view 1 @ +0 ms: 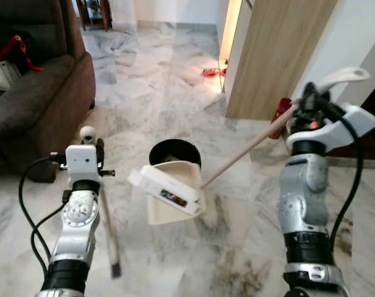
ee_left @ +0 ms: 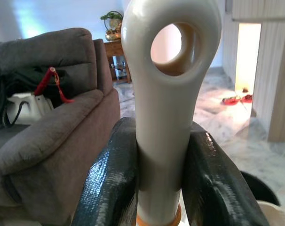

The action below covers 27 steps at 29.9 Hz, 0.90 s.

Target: Sweep floor

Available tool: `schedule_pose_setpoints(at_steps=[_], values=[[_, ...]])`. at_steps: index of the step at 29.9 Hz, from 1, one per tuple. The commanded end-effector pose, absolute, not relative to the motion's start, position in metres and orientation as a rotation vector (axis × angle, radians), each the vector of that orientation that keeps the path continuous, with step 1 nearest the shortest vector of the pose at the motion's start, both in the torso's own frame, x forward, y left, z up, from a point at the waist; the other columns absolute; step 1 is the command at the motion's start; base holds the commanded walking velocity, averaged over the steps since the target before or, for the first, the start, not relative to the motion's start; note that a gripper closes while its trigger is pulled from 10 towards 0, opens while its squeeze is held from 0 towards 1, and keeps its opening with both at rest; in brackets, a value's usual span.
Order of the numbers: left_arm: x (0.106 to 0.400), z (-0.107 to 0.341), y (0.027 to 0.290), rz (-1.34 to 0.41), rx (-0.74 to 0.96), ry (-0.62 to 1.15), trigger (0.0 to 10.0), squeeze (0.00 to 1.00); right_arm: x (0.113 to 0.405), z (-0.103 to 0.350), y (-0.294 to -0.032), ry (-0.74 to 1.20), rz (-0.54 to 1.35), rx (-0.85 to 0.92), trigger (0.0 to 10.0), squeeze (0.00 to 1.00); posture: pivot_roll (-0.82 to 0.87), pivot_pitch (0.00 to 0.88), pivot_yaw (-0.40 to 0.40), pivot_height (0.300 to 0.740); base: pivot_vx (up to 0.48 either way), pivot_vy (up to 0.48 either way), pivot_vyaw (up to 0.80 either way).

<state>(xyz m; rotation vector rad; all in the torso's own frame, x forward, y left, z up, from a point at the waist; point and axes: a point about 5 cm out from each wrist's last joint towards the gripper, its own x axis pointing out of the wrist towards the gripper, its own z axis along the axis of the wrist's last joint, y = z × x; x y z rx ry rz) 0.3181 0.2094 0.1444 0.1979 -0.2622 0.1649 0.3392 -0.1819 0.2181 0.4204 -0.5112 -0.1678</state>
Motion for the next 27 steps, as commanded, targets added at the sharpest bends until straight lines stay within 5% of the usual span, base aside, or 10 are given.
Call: schedule_pose_setpoints(at_steps=[1,27], values=[[0.3197,0.1575,0.2017,0.149,0.194,-0.321,10.0,0.00,0.3340,0.2331,-0.1922,-0.590,-0.192,0.437,10.0,0.00,0.16,0.043,-0.028,0.740,0.289,0.000,0.00],[0.3194,0.1576,0.2010,0.158,0.189,-0.322,10.0,0.00,0.3335,0.2369,-0.1901,-0.596,-0.164,0.427,10.0,0.00,0.16,0.036,-0.039,0.740,0.287,0.000,0.17]])
